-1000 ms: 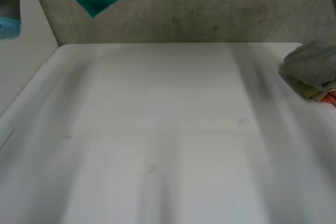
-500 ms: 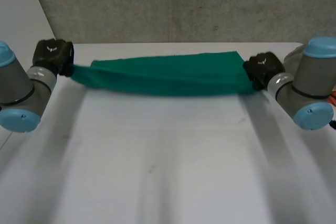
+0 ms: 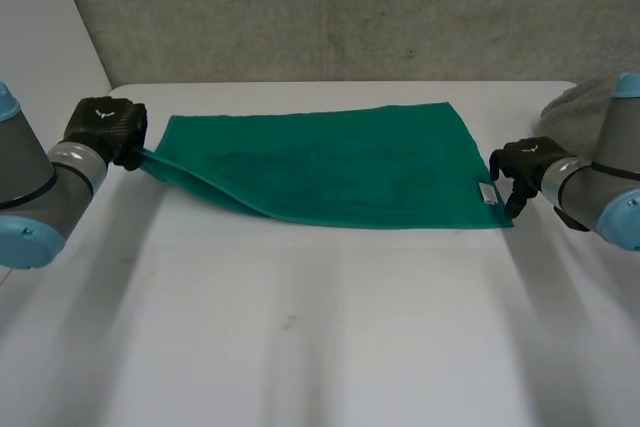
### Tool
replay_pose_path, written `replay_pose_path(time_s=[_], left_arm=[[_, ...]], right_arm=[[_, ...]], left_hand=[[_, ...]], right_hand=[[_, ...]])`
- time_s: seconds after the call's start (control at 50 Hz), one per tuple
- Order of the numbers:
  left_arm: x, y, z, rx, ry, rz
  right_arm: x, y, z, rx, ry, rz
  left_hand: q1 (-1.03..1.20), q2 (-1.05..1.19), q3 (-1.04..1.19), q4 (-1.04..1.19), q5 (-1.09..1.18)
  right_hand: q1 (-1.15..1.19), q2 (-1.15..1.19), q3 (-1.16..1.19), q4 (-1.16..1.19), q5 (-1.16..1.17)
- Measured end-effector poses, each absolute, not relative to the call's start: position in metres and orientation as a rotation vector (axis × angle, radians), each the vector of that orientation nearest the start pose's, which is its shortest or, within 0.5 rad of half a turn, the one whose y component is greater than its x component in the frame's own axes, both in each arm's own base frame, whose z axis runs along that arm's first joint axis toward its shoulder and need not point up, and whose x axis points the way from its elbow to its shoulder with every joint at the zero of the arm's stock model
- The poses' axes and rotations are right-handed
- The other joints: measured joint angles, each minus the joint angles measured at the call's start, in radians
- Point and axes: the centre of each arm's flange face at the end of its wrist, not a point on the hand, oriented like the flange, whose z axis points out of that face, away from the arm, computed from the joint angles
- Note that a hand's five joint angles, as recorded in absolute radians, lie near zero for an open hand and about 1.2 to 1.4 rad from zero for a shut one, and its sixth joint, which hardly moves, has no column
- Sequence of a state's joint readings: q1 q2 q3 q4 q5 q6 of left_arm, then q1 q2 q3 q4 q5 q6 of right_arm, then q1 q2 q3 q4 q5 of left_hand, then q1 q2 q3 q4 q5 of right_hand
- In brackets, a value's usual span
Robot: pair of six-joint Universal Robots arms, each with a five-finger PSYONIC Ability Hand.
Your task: Fold the laundry.
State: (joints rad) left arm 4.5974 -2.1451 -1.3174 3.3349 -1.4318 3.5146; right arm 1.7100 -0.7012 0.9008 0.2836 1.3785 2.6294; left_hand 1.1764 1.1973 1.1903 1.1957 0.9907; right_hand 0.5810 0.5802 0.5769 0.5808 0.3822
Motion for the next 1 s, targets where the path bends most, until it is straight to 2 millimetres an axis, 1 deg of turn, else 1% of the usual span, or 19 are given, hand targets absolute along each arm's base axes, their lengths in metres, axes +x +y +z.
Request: replay_pose_path(time_s=[0.1,0.22,0.38,0.58,0.66,0.74,0.76,0.8,0.82,0.94,0.98,1.0], left_arm=[[-0.194,-0.395,0.199,0.695,2.184,-2.053],[-0.199,-0.397,0.209,0.699,2.159,-2.087],[-0.207,-0.397,0.217,0.698,2.151,-2.102],[-0.209,-0.398,0.219,0.69,2.145,-2.108],[-0.209,-0.398,0.219,0.688,2.147,-2.107],[-0.208,-0.398,0.219,0.687,2.151,-2.103],[-0.208,-0.398,0.219,0.687,2.153,-2.101],[-0.208,-0.397,0.219,0.687,2.155,-2.099],[-0.208,-0.397,0.219,0.687,2.157,-2.097],[-0.207,-0.394,0.218,0.689,2.172,-2.085],[-0.207,-0.392,0.218,0.691,2.18,-2.078],[-0.207,-0.391,0.217,0.692,2.184,-2.075]], right_arm=[[0.21,-0.404,0.149,-1.054,2.472,-1.603],[0.213,-0.403,0.14,-1.132,2.417,-1.576],[0.22,-0.407,0.128,-1.193,2.382,-1.589],[0.23,-0.417,0.124,-1.205,2.335,-1.662],[0.234,-0.421,0.122,-1.207,2.317,-1.693],[0.235,-0.424,0.121,-1.208,2.31,-1.711],[0.236,-0.425,0.121,-1.207,2.308,-1.719],[0.236,-0.426,0.121,-1.204,2.307,-1.724],[0.236,-0.426,0.121,-1.199,2.307,-1.727],[0.238,-0.427,0.12,-1.182,2.303,-1.727],[0.239,-0.427,0.12,-1.179,2.302,-1.723],[0.239,-0.427,0.12,-1.178,2.301,-1.722]], left_hand=[[0.0,0.0,0.0,0.0,0.0],[0.0,0.0,0.0,0.0,0.0],[0.0,0.0,0.0,0.0,0.0],[0.0,0.0,0.0,0.0,0.0],[0.0,0.0,0.0,0.0,0.0],[0.0,0.0,0.0,0.0,0.0],[0.0,0.0,0.0,0.0,0.0],[0.0,0.0,0.0,0.0,0.0],[0.0,0.0,0.0,0.0,0.0],[0.0,0.0,0.0,0.0,0.0],[0.0,0.0,0.0,0.0,0.0],[0.0,0.0,0.0,0.0,0.0]], right_hand=[[-0.016,-0.026,-0.026,-0.026,-0.034],[-0.016,-0.026,-0.026,-0.026,-0.034],[-0.016,-0.025,-0.025,-0.026,-0.016],[-0.009,0.001,0.01,-0.001,0.038],[0.027,0.032,0.04,0.033,0.066],[0.114,0.113,0.123,0.115,0.145],[0.238,0.237,0.239,0.232,0.252],[0.295,0.291,0.291,0.285,0.308],[0.364,0.361,0.361,0.356,0.379],[0.478,0.487,0.491,0.489,0.513],[0.563,0.581,0.584,0.586,0.61],[0.564,0.588,0.596,0.599,0.62]])
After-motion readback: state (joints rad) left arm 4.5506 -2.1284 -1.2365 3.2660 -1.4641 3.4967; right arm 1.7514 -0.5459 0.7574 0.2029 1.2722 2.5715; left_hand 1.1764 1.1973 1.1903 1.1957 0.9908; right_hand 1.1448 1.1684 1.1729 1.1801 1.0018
